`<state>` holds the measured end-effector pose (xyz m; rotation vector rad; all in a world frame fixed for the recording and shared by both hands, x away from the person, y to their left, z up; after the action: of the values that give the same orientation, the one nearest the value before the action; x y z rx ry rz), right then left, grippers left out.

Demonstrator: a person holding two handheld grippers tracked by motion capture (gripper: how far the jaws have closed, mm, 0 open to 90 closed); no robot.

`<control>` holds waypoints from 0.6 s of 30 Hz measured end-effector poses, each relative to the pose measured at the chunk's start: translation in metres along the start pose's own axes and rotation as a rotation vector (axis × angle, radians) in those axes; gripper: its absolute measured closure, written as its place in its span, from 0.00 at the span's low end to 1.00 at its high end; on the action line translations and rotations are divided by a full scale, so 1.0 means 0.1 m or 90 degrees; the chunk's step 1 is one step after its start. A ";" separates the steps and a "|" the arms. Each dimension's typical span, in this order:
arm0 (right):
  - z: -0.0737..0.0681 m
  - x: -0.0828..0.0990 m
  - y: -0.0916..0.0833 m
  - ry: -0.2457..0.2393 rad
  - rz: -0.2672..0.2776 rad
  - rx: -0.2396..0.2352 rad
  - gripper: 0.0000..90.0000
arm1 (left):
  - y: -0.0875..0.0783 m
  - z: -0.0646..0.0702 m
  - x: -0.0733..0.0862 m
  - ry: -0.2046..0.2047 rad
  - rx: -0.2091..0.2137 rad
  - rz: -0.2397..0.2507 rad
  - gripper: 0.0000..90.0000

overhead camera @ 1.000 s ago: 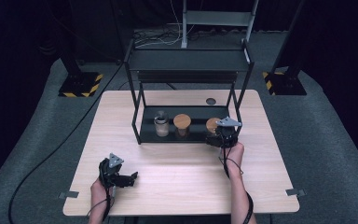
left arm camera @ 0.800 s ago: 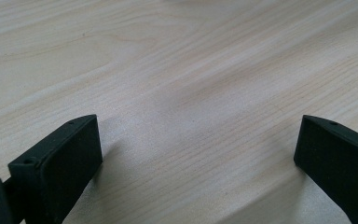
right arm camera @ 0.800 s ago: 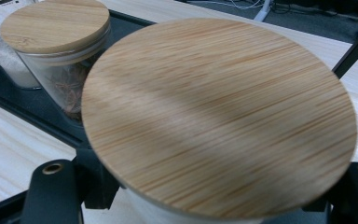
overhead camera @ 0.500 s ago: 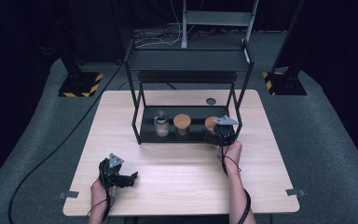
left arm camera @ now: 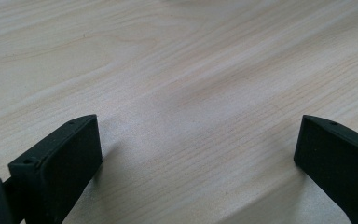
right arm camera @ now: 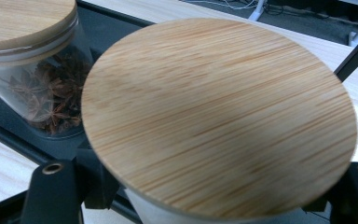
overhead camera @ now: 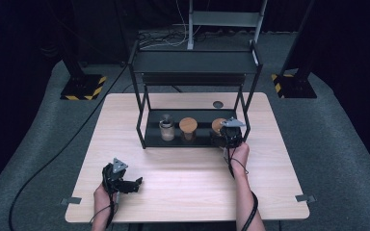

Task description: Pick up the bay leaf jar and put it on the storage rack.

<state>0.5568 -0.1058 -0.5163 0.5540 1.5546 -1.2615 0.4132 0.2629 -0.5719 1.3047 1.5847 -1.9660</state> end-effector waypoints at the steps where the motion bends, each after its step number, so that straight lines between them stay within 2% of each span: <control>1: 0.00 0.00 0.01 0.000 0.000 0.000 0.28 | 0.00 0.00 0.00 0.000 0.000 0.000 0.00; 18: 0.01 0.03 0.15 -0.002 -0.008 0.003 0.28 | 0.00 0.00 0.00 0.000 0.000 0.000 0.00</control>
<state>0.5689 -0.1022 -0.5258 0.5460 1.5552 -1.2749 0.4132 0.2630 -0.5719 1.3049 1.5848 -1.9663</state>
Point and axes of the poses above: each handheld gripper's, and its own axes: y roughly forward along the jaws, x roughly out of its underside, z roughly to its right, the point moved 6 cm from there along y, roughly forward along the jaws, and after that the axes turned 6 degrees about z, right-handed, at the moved point
